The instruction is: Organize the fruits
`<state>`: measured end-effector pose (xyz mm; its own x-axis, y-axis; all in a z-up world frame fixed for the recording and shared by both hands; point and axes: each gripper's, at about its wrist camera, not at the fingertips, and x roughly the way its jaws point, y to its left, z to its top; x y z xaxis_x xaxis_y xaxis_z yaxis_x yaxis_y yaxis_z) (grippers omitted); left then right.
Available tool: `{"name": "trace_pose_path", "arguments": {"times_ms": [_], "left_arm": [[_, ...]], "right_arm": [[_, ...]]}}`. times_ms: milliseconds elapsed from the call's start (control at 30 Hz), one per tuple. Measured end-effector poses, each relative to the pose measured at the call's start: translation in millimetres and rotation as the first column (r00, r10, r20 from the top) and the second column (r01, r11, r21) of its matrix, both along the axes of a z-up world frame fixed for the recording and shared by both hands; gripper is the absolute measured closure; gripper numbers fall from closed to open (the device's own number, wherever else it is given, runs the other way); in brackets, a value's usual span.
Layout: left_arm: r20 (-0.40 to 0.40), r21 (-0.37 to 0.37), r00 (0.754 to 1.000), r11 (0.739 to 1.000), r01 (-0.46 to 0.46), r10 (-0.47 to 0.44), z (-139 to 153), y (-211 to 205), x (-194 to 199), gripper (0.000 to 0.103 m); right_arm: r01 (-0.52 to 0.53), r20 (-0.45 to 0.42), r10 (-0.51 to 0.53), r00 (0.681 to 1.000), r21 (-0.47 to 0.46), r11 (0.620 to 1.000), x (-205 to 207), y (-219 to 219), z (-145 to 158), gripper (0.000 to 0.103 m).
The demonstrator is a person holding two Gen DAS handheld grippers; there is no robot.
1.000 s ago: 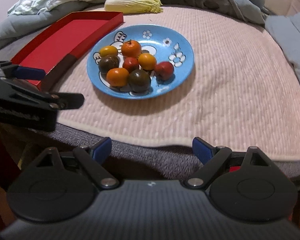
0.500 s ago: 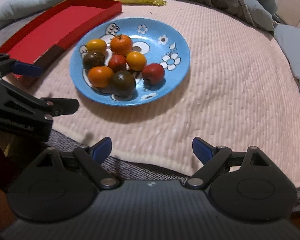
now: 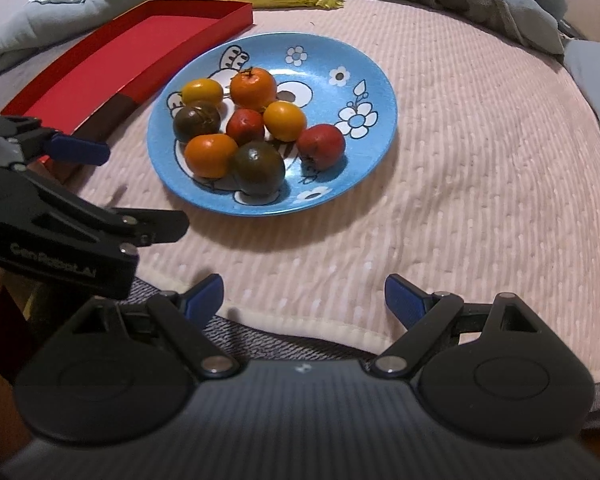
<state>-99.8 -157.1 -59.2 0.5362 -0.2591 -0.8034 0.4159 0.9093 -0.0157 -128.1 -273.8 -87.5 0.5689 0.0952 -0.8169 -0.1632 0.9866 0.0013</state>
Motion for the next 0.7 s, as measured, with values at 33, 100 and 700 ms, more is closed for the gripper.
{"name": "trace_pose_path", "arguments": {"times_ms": [33,100,700], "left_arm": [[-0.003,0.000,1.000,1.000,0.001,-0.001,-0.7,0.4,-0.1,0.000],[-0.008,0.000,1.000,1.000,0.000,0.000,-1.8,0.8,0.1,0.000],[-0.020,0.010,1.000,1.000,-0.007,0.007,-6.1,2.8,2.8,0.000]], "right_arm": [[0.000,0.000,0.000,1.000,0.000,1.000,0.0,-0.2,0.0,0.014],[0.002,0.000,-0.002,1.000,0.006,1.000,-0.1,-0.7,0.2,0.014],[0.007,-0.020,-0.007,1.000,0.034,0.999,2.5,-3.9,-2.9,0.014]]}}
